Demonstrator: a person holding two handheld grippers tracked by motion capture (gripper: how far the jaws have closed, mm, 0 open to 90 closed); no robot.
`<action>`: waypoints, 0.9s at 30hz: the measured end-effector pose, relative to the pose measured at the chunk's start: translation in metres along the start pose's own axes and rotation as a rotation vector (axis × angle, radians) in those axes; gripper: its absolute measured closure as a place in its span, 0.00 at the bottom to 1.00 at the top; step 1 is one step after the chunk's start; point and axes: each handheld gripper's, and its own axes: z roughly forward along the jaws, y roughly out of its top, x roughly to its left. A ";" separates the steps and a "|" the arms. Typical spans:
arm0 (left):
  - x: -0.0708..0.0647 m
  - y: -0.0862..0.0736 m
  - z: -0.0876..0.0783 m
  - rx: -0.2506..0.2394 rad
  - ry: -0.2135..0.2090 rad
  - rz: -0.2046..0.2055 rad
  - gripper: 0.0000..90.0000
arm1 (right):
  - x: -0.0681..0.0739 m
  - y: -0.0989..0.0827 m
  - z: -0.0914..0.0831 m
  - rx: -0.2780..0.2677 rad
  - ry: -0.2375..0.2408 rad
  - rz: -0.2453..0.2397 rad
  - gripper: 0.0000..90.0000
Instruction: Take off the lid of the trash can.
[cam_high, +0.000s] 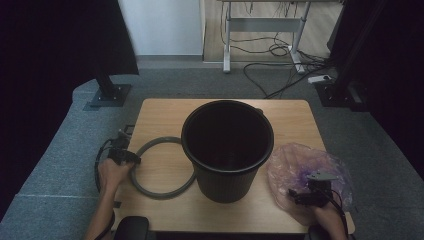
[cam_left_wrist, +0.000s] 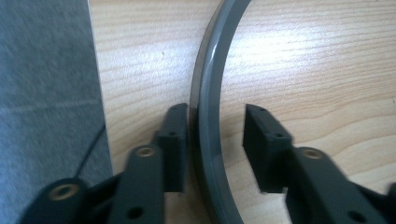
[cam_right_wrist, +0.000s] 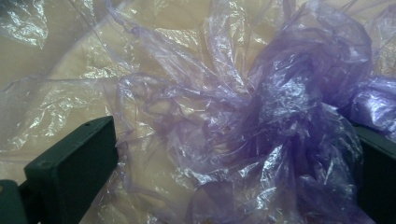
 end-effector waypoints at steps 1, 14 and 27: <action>-0.001 -0.001 0.000 -0.012 0.005 0.006 0.65 | 0.000 0.000 0.000 0.000 0.001 0.000 0.00; -0.015 -0.028 0.010 -0.223 0.086 0.153 0.43 | 0.000 0.000 0.000 0.000 0.001 0.002 0.00; -0.024 -0.055 0.025 -0.424 0.092 0.185 0.15 | 0.000 0.000 0.000 0.000 0.001 0.001 0.00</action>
